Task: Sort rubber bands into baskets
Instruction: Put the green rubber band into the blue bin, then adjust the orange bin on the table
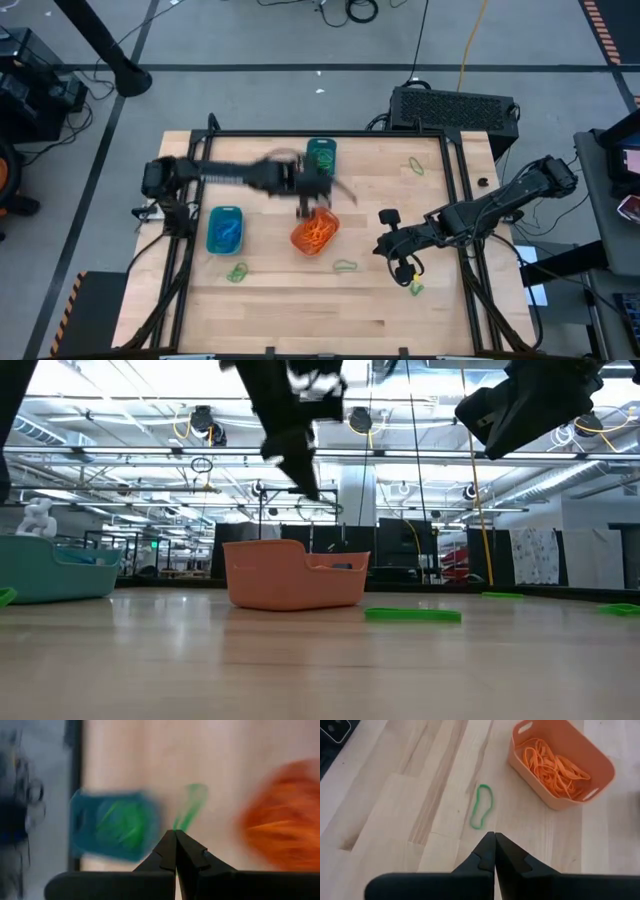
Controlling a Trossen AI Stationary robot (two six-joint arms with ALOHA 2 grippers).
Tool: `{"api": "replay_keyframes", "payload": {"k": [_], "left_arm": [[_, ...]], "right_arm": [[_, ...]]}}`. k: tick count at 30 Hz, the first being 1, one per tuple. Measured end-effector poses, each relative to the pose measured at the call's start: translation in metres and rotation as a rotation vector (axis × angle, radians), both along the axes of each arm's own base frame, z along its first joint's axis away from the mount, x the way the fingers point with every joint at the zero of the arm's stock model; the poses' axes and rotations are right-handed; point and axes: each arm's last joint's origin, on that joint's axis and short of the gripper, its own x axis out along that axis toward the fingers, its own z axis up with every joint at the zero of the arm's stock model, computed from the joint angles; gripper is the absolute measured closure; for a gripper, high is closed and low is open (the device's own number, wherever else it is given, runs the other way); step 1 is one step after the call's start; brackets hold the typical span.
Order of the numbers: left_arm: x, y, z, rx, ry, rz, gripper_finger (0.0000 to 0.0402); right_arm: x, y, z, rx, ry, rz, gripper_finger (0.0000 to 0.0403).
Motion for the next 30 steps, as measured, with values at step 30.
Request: {"api": "replay_keyframes", "payload": {"k": [30], "left_arm": [[-0.013, 0.165, -0.050, -0.232, -0.110, 0.274, 0.0317]], "right_arm": [[0.008, -0.027, 0.000, -0.122, -0.003, 0.026, 0.0403]]}}
